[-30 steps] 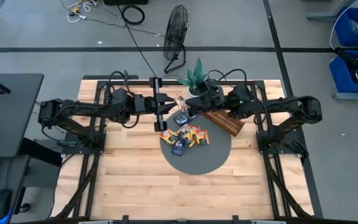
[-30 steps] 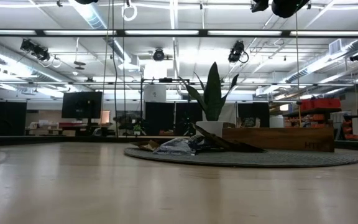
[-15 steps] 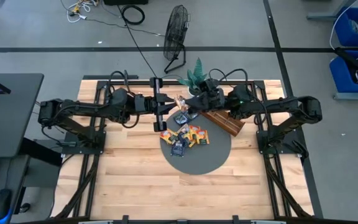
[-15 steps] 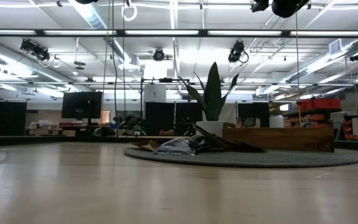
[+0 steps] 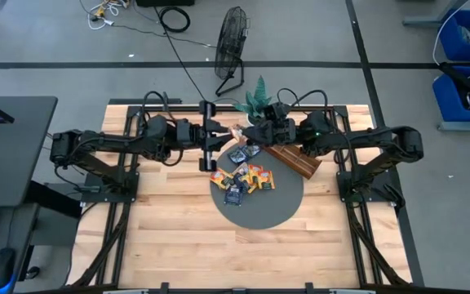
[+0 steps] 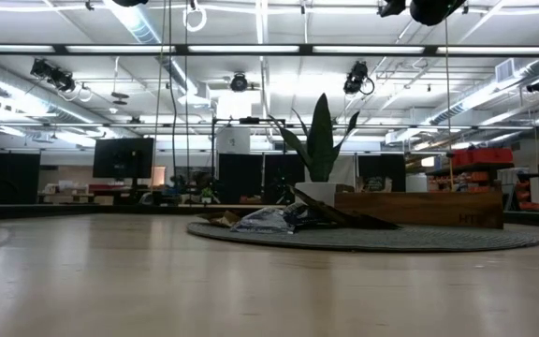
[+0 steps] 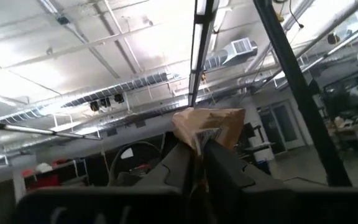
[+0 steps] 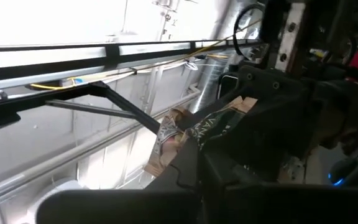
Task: Pick & Place Tea
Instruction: Put the brown tea tag into the wooden organizer
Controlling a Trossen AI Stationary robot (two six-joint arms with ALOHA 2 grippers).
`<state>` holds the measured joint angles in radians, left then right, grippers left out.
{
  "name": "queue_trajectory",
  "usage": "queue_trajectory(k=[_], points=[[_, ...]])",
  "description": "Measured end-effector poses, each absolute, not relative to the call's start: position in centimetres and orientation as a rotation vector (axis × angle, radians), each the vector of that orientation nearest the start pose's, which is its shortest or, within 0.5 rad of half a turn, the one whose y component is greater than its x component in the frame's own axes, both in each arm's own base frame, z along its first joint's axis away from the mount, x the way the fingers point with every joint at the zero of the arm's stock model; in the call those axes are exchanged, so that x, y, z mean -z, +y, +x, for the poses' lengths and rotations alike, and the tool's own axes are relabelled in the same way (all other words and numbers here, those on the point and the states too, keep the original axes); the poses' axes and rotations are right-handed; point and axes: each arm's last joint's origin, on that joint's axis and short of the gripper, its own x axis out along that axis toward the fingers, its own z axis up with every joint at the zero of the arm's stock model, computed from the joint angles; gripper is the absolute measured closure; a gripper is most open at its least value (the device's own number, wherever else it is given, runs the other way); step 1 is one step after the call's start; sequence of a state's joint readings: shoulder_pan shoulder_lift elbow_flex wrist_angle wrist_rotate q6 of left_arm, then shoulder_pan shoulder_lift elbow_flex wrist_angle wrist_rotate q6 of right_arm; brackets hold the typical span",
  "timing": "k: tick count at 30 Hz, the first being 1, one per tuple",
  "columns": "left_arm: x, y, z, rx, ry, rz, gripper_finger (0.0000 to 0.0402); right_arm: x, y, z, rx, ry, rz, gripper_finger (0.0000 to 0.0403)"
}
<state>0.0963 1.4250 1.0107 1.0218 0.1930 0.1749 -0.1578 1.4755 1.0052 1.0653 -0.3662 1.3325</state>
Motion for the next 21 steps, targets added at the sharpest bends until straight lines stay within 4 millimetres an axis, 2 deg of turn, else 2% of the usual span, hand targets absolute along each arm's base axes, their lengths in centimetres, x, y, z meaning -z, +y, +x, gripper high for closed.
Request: queue_trajectory(k=[8, 12, 16, 21], points=[[-37.1, 2.5, 31.2, 0.094, -0.534, 0.087, 0.0287, -37.9, -4.6, 29.9, -0.523, -0.38, 1.043, 0.0402], [-36.8, 2.6, 31.1, 0.115, -0.458, -0.016, 0.0258, -38.5, -4.9, 28.8, -0.456, -0.334, 0.967, 0.0403], [-36.8, 3.0, 30.2, 0.107, -0.333, -0.115, 0.0237, -39.1, -4.9, 26.7, -0.346, -0.239, 0.799, 0.0403], [-36.9, 3.6, 28.7, 0.073, -0.192, -0.189, 0.023, -38.5, -4.6, 23.1, -0.105, -0.023, 0.469, 0.0403]])
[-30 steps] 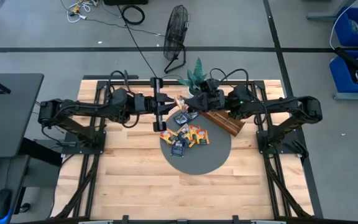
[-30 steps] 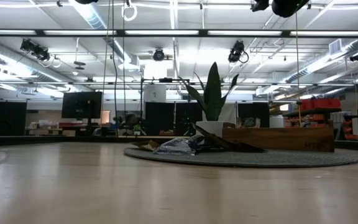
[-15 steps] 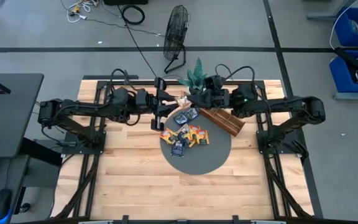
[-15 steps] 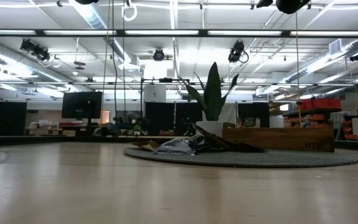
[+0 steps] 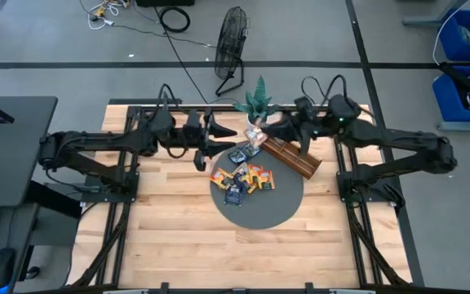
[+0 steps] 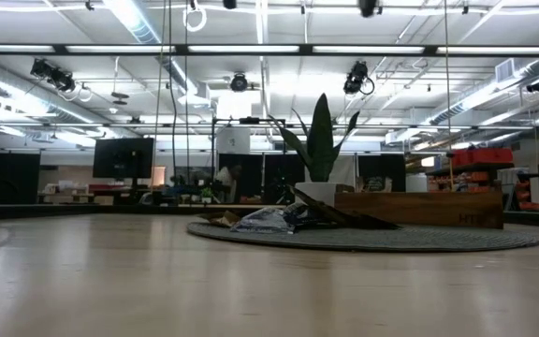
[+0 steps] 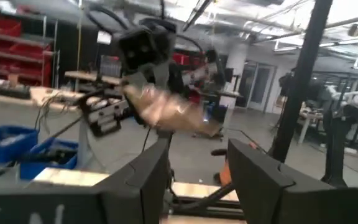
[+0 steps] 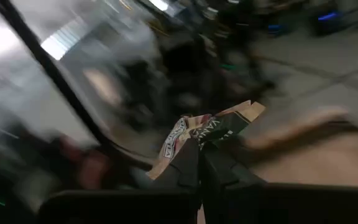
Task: Pick & Place Tea
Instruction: Put the brown tea tag into the wooden organizer
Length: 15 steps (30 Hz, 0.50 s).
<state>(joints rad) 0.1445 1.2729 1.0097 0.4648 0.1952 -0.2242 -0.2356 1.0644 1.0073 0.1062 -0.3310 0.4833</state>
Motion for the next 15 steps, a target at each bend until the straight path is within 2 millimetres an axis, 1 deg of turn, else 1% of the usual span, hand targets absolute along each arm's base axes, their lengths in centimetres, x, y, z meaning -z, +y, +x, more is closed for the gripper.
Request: queue_trajectory(k=[3, 6, 9, 12, 15], points=[[-37.1, 3.8, 27.8, 0.056, -0.144, -0.199, 0.0233, -37.6, -4.3, 21.0, 0.017, 0.123, 0.286, 0.0403], [-37.2, 3.9, 27.4, 0.049, -0.134, -0.201, 0.0237, -36.5, -4.4, 20.1, 0.093, 0.264, 0.158, 0.0403], [-37.4, 3.9, 27.3, 0.05, -0.139, -0.199, 0.024, -35.3, -4.6, 19.8, 0.176, 0.385, 0.058, 0.0403], [-37.3, 3.9, 27.3, 0.043, -0.136, -0.2, 0.0241, -34.1, -5.0, 20.1, 0.27, 0.508, -0.03, 0.0403], [-37.2, 3.9, 27.3, 0.019, -0.128, -0.204, 0.0241, -33.0, -5.3, 20.7, 0.327, 0.603, -0.108, 0.0403]])
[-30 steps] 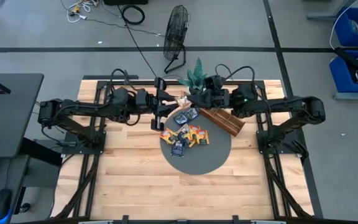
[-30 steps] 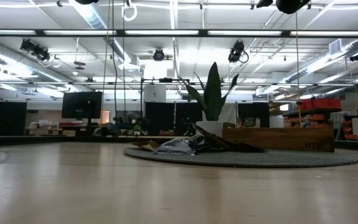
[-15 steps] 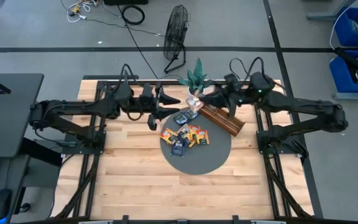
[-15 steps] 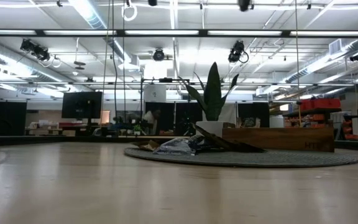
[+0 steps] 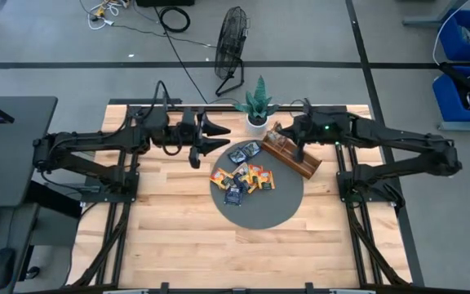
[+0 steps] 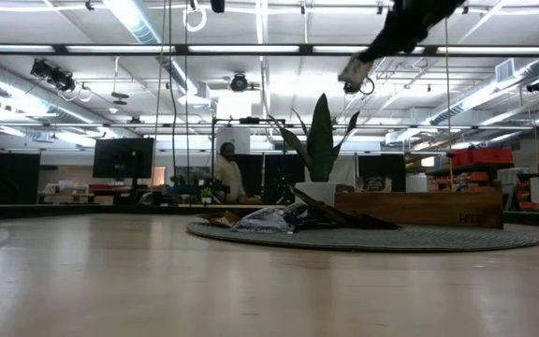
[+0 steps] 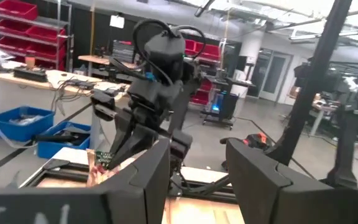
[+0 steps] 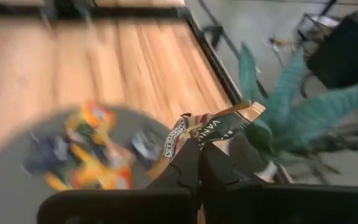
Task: Pick & Place Tea
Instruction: Put the brown tea tag into the wooden organizer
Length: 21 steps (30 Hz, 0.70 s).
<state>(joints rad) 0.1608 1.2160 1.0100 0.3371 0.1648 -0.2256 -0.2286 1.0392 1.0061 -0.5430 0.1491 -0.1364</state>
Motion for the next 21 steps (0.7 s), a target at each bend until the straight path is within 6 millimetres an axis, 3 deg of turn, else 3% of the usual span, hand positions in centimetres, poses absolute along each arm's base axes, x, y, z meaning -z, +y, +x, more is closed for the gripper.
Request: queue_trajectory(k=[12, 17, 21], points=[[-36.5, 4.0, 27.4, 0.005, -0.054, -0.269, 0.0241, -27.0, -7.5, 24.6, 0.423, 0.997, -0.245, 0.0403], [-36.5, 4.0, 27.4, 0.005, -0.052, -0.269, 0.0241, -25.1, -8.8, 25.6, 0.432, 1.07, -0.241, 0.0403], [-36.4, 3.8, 27.4, 0.011, -0.047, -0.269, 0.0241, -24.2, -9.7, 25.9, 0.4, 1.028, -0.208, 0.0403]])
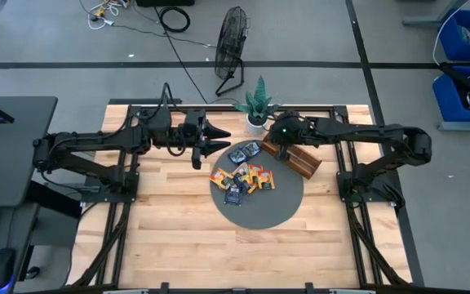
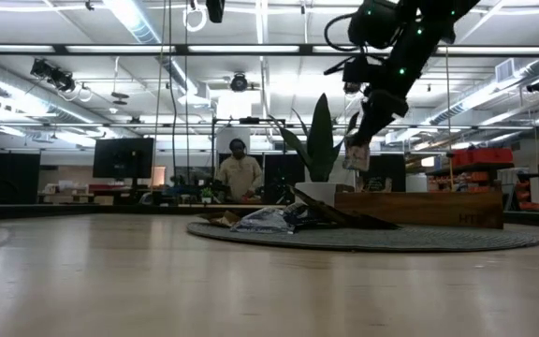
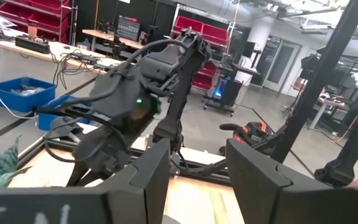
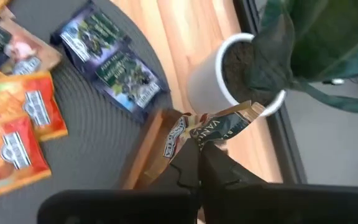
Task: Pick & Place Tea
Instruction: Put the brown tea tag into the wooden organizer
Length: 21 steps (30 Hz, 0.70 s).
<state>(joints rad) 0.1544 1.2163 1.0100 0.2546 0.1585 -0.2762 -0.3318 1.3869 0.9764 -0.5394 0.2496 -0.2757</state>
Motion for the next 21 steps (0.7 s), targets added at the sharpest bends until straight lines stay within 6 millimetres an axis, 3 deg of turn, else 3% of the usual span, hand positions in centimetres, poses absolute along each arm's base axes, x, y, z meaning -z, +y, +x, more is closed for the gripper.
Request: queue_trajectory(k=[7, 21], points=[[-36.2, 3.3, 27.5, 0.024, -0.021, -0.264, 0.0241, -22.3, -10.5, 24.7, 0.398, 1.037, -0.177, 0.0403], [-36.1, 3.3, 27.5, 0.027, -0.016, -0.267, 0.0241, -20.4, -12.0, 23.7, 0.386, 1.009, -0.207, 0.0403]])
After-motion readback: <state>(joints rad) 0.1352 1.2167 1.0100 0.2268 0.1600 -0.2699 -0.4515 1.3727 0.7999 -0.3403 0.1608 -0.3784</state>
